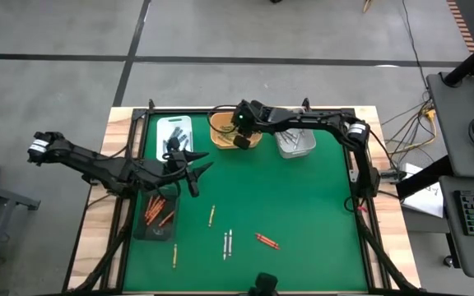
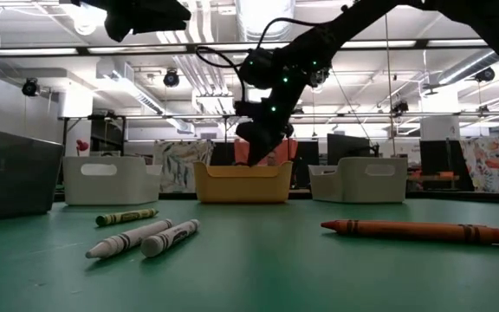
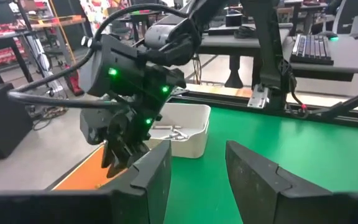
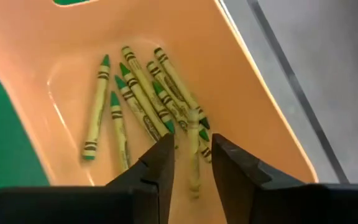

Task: Sort crayons
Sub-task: Put the green crayon into the yellow bin

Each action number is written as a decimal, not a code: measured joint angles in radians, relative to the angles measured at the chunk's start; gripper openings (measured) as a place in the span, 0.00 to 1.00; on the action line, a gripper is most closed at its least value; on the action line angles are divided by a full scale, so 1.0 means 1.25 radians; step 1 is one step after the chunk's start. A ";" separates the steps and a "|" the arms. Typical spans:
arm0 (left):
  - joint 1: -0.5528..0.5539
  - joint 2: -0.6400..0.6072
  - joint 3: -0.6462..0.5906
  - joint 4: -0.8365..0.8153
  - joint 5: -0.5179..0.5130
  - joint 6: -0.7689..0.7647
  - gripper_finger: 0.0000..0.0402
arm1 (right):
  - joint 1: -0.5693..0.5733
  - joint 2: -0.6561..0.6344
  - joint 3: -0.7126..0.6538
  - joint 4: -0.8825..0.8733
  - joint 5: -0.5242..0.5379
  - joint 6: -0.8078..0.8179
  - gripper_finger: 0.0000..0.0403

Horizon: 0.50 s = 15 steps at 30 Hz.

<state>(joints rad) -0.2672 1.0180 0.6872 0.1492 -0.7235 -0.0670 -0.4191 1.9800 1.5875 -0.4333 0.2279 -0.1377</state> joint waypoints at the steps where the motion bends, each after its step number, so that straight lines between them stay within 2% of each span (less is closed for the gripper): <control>1: 0.000 0.000 0.000 -0.001 0.000 -0.004 0.34 | 0.000 -0.001 0.000 -0.004 0.000 0.006 0.24; 5: 0.000 0.001 0.000 -0.015 0.001 -0.028 0.34 | 0.003 -0.025 -0.001 -0.013 0.000 0.012 0.25; 9: 0.000 0.003 0.000 -0.063 0.007 -0.103 0.34 | 0.016 -0.068 -0.001 -0.048 -0.002 0.029 0.25; 15: -0.001 0.025 0.000 -0.118 0.086 -0.242 0.34 | 0.062 -0.131 -0.001 -0.117 -0.021 0.045 0.25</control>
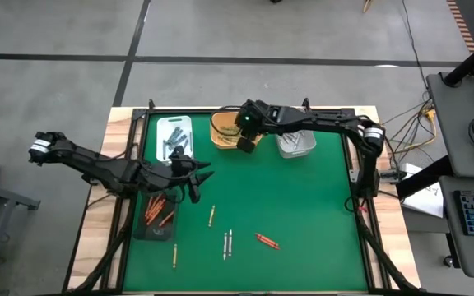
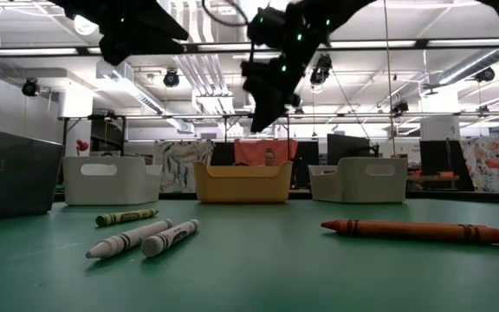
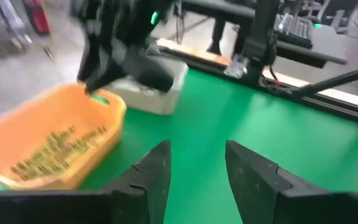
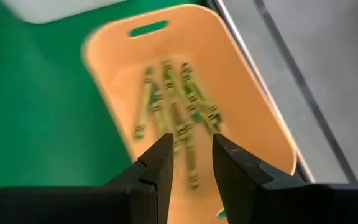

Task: Sort crayons
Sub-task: Put the green crayon into the yellow bin

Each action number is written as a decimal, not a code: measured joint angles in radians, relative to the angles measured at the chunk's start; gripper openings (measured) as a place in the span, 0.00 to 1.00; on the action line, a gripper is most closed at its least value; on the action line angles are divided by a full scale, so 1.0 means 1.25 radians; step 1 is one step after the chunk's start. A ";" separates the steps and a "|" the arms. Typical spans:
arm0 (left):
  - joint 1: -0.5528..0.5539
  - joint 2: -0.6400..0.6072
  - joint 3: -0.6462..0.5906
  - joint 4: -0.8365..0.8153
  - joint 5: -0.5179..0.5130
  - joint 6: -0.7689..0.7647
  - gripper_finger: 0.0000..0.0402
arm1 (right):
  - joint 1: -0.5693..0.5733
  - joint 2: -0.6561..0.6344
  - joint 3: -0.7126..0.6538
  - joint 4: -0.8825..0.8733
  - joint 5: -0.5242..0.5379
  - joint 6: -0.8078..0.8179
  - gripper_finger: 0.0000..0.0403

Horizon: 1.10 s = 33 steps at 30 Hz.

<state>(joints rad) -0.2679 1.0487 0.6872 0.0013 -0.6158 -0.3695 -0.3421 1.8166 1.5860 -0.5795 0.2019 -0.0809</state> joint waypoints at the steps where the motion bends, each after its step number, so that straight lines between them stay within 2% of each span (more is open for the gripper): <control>1: 0.000 0.005 0.000 -0.007 0.007 -0.026 0.34 | 0.012 -0.007 0.000 -0.015 0.000 0.010 0.25; 10: -0.022 0.040 0.000 -0.105 0.038 -0.249 0.34 | 0.131 -0.055 -0.013 -0.144 0.000 0.057 0.25; 20: -0.064 0.140 0.008 -0.128 0.146 -0.432 0.34 | 0.272 -0.105 -0.056 -0.175 0.000 0.099 0.25; 25: -0.099 0.230 0.087 -0.207 0.151 -0.480 0.34 | 0.326 -0.129 -0.063 -0.185 0.000 0.109 0.25; 33: -0.132 0.421 0.271 -0.526 0.152 -0.593 0.34 | 0.387 -0.152 -0.070 -0.249 0.000 0.148 0.25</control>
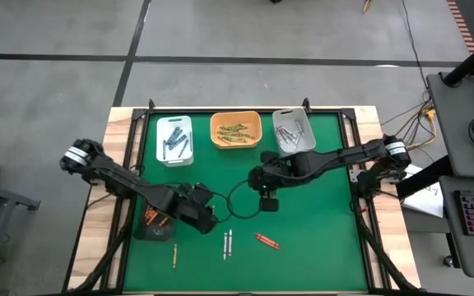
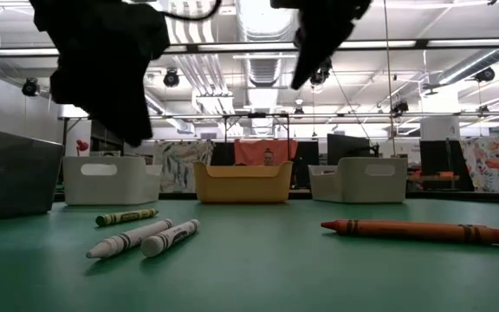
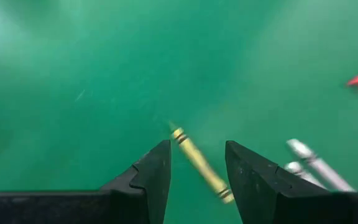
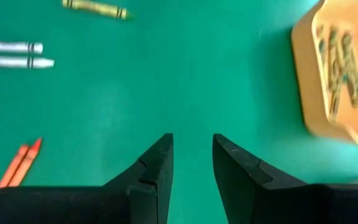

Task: Sort crayons
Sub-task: Put the green crayon into the yellow bin

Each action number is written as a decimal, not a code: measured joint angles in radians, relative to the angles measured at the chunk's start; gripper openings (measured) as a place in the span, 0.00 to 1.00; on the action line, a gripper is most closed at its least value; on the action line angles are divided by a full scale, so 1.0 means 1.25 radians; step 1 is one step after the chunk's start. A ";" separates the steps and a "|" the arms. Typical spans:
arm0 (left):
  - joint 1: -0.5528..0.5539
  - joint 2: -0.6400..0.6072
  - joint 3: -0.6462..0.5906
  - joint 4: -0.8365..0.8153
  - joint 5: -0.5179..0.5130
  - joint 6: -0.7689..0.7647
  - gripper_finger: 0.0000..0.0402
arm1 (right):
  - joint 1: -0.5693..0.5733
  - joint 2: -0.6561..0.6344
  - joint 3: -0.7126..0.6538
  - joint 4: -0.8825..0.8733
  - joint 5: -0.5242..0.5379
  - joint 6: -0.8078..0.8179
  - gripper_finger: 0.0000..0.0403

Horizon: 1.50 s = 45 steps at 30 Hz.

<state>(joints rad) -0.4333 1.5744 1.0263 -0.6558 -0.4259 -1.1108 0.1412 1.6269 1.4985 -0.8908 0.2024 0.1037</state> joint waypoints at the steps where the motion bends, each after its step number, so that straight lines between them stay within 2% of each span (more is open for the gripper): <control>1: -0.002 0.023 0.016 -0.027 0.000 -0.015 0.34 | 0.007 -0.004 -0.001 -0.018 0.000 0.010 0.25; 5: -0.004 0.097 0.068 -0.088 0.012 -0.066 0.34 | 0.031 -0.033 -0.026 -0.062 0.002 0.052 0.25; 16: -0.004 0.229 0.163 -0.104 0.041 -0.085 0.34 | 0.053 -0.126 -0.126 -0.076 0.008 0.146 0.25; 30: -0.005 0.294 0.158 -0.112 0.036 -0.125 0.33 | 0.053 -0.145 -0.188 -0.052 0.008 0.182 0.25; 34: -0.006 0.303 0.159 -0.108 0.032 -0.125 0.27 | 0.053 -0.145 -0.195 -0.049 0.008 0.182 0.25; 42: -0.006 0.308 0.159 -0.105 0.032 -0.125 0.03 | 0.053 -0.145 -0.207 -0.046 0.007 0.183 0.25; 45: -0.006 0.308 0.159 -0.106 0.032 -0.125 0.02 | 0.053 -0.145 -0.212 -0.040 0.007 0.184 0.25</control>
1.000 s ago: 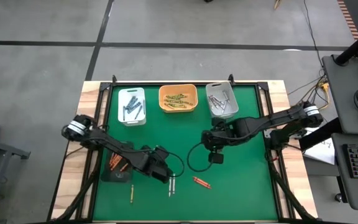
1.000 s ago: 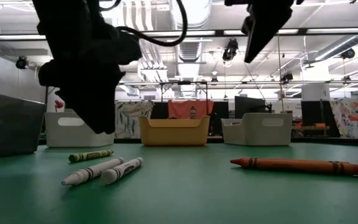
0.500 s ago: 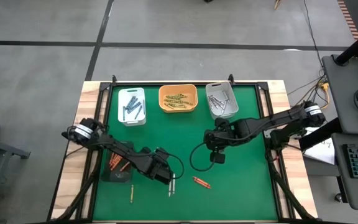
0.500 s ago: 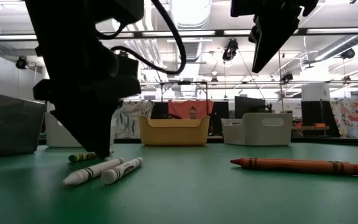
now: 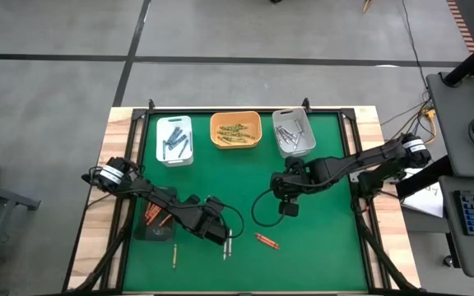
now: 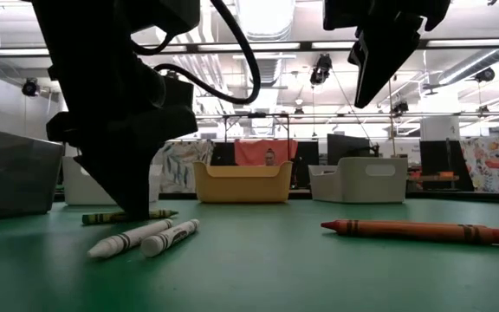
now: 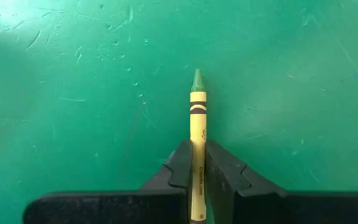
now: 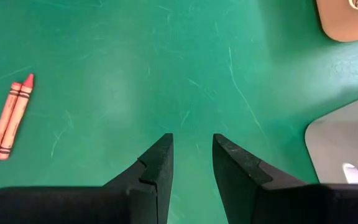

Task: Sort crayons
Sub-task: Put the green crayon into the yellow bin

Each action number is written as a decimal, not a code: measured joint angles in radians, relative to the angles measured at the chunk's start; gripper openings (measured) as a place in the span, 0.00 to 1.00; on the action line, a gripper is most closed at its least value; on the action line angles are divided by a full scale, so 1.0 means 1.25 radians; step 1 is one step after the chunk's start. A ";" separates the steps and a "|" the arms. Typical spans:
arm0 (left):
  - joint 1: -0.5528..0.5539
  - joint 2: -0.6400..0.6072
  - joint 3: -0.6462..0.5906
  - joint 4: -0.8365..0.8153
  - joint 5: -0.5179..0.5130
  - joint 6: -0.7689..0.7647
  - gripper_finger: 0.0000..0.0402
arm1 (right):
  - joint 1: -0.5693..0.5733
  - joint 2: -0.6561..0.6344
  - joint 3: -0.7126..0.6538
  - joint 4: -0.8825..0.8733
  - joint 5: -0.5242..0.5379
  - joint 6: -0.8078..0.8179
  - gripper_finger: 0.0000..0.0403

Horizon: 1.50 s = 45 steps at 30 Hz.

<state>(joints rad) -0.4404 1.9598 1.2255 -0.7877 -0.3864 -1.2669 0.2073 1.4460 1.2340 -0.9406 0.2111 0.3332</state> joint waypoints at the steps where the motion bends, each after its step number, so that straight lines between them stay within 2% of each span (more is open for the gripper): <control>1: 0.000 0.000 0.000 0.000 0.000 0.000 0.02 | 0.000 0.000 -0.002 0.003 0.000 0.000 0.25; 7: -0.006 -0.009 0.004 -0.002 -0.013 0.045 0.01 | 0.004 0.000 -0.013 0.016 0.000 -0.007 0.25; 11: -0.007 -0.041 0.016 0.007 -0.033 0.103 0.00 | 0.012 0.000 -0.028 0.077 -0.001 -0.036 0.25; 18: -0.030 -0.136 0.009 0.059 -0.152 0.224 0.00 | 0.026 0.001 -0.098 0.253 -0.002 -0.098 0.25; 23: -0.047 -0.219 -0.020 0.188 -0.229 0.416 0.00 | 0.026 0.001 -0.181 0.452 -0.007 -0.159 0.25; 28: -0.047 -0.295 -0.090 0.434 -0.250 0.651 0.00 | 0.026 0.001 -0.275 0.749 -0.024 -0.221 0.25; 33: -0.046 -0.367 -0.220 0.787 -0.247 0.866 0.00 | 0.028 0.003 -0.377 1.077 -0.105 -0.261 0.22; 37: -0.046 -0.396 -0.330 1.059 -0.244 0.974 0.00 | 0.029 0.024 -0.435 1.315 -0.113 -0.266 0.21; 40: -0.045 -0.402 -0.391 1.237 -0.244 1.050 0.00 | 0.029 0.050 -0.445 1.425 -0.112 -0.286 0.21; 45: -0.042 -0.394 -0.432 1.404 -0.243 1.126 0.00 | 0.029 0.090 -0.427 1.512 -0.109 -0.320 0.25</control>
<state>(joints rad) -0.4927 1.4671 0.6850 0.9668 -0.6898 0.1407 0.2436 1.5581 0.7001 0.9498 0.0753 -0.0668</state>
